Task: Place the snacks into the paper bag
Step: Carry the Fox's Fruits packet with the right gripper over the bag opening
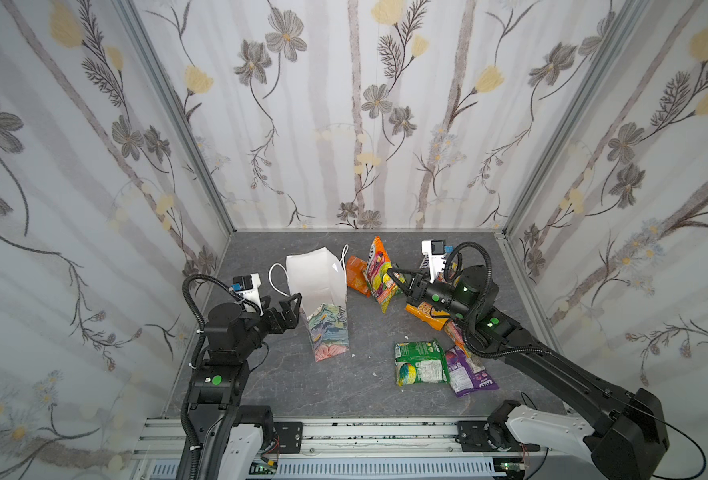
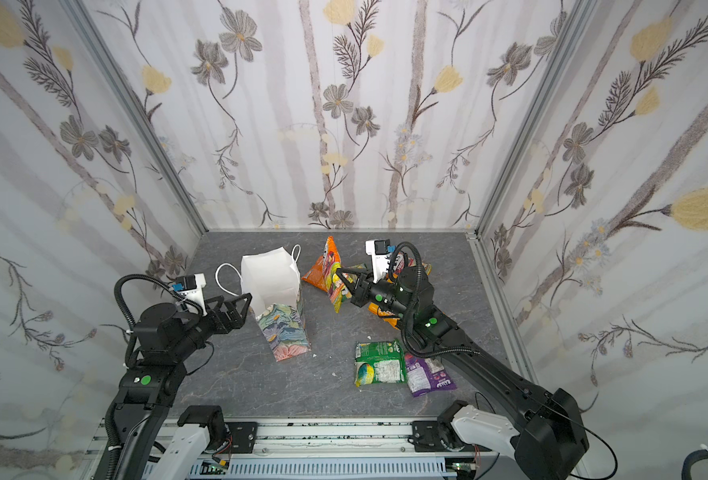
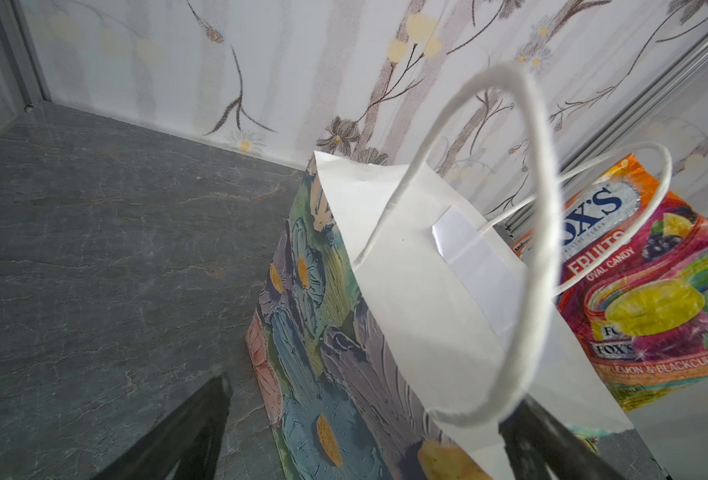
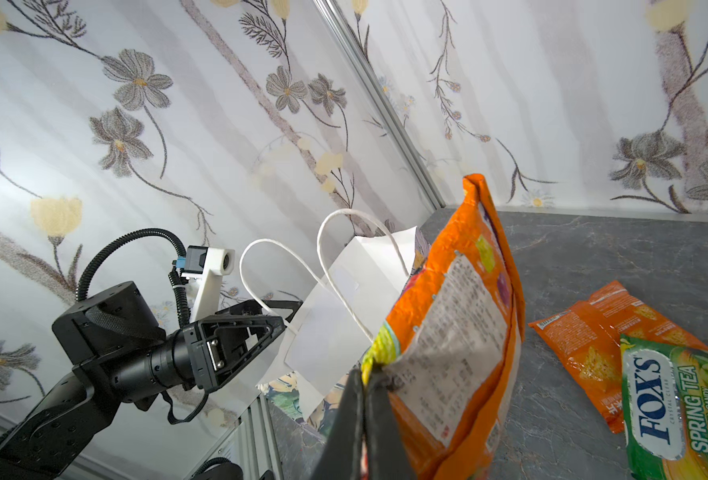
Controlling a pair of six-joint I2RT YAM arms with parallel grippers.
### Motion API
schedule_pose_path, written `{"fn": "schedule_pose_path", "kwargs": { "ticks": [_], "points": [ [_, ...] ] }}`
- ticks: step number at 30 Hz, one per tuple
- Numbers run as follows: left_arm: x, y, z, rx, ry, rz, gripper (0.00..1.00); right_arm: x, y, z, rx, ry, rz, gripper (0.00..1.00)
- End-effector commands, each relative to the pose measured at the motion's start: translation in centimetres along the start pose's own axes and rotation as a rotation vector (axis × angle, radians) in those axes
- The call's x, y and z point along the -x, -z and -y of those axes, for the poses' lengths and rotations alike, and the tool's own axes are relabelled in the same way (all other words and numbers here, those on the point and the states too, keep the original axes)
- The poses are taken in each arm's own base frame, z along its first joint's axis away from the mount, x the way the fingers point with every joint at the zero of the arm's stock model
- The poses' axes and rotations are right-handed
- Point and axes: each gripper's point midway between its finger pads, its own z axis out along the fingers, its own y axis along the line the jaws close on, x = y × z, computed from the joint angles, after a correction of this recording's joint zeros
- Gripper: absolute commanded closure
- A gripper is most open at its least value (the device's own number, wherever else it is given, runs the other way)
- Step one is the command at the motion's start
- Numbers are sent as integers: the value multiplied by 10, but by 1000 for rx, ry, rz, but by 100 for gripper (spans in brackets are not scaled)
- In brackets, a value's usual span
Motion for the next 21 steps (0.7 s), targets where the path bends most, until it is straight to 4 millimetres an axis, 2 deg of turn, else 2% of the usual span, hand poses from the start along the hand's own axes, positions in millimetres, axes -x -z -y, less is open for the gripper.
{"fn": "schedule_pose_path", "kwargs": {
  "ticks": [1, 11, 13, 21],
  "points": [
    [8, 0, 4, -16, -19, 32, 0, 26, 1, -19, 8, 72, 70, 100],
    [8, 1, 3, -14, -18, 35, 0, 78, -1, -77, 45, 189, 228, 100],
    [8, 1, 4, -15, -19, 35, 0, 79, -5, -95, 68, 208, 232, 100],
    [8, 1, 4, -15, -19, 36, 0, 86, -21, -139, 120, 295, 236, 100]
  ]
}}
